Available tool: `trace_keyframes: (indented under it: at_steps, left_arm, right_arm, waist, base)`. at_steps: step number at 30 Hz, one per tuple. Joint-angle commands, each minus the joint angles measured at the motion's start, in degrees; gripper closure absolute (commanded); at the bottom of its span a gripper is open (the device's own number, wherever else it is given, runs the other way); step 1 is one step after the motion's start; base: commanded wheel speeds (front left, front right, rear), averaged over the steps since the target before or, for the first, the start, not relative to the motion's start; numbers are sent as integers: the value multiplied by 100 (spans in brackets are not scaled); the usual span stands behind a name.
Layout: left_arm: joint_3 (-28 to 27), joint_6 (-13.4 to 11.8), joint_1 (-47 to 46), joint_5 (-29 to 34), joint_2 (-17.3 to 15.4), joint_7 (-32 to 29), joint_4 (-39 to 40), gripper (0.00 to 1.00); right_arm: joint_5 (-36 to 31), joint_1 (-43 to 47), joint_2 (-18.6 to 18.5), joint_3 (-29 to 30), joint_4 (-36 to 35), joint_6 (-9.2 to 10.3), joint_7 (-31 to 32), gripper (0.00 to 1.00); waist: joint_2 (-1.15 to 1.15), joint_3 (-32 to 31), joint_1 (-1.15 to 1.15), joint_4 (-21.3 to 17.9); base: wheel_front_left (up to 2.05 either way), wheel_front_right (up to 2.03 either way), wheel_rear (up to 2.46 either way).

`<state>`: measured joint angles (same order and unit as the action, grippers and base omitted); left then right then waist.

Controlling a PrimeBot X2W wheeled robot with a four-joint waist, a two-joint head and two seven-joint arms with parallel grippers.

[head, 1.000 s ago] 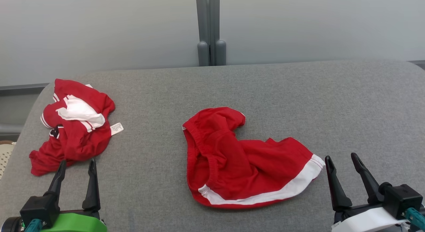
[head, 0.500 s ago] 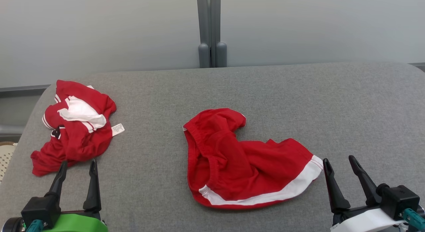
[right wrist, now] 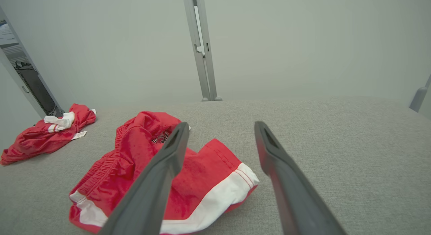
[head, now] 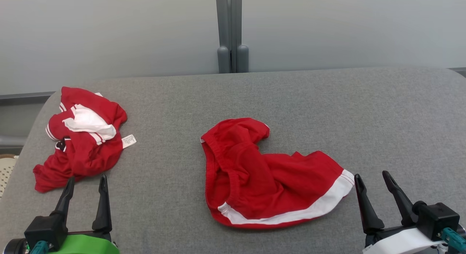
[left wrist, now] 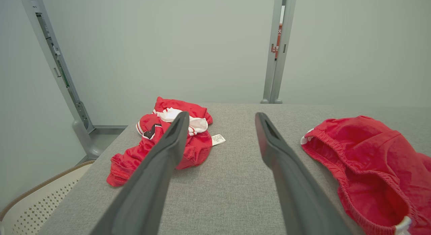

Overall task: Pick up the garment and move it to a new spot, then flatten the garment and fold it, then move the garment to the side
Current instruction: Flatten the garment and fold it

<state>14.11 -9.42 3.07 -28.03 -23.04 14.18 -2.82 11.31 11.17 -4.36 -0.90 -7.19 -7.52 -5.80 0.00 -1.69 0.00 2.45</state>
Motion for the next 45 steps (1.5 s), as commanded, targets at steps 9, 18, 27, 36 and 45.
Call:
trace_keyframes:
  at_steps: [9, 18, 27, 36, 45]
  left_arm:
    - [402, 194, -347, 180, 62, -128, -33, 0]
    - [1340, 771, -1317, 550, 472, -347, -459, 0]
    - [2142, 1339, -1878, 832, 817, -409, -1425, 0]
    - [2754, 1574, -1855, 895, 952, -346, -2012, 0]
    - [2909, 1617, -1982, 796, 1001, -304, -2373, 0]
  right_arm:
    - [-117, -306, -203, 59, 234, 6, 103, 0]
    - [-66, -1152, -700, -180, 1172, 6, 288, 0]
    - [209, -1838, -1026, -651, 2055, 7, 152, 0]
    - [529, -2141, -1154, -1227, 2553, 6, -7, 0]
    - [764, -2397, -1257, -1609, 2981, 7, -123, 0]
  waist:
    - [0, 109, 0, -33]
    - [0, 586, 0, -103]
    - [0, 1043, 0, -218]
    - [0, 1170, 0, -349]
    - [0, 1232, 0, -319]
  base:
    - [0, 0, 0]
    - [0, 0, 0]
    - [0, 0, 0]
    - [0, 0, 0]
    - [0, 0, 0]
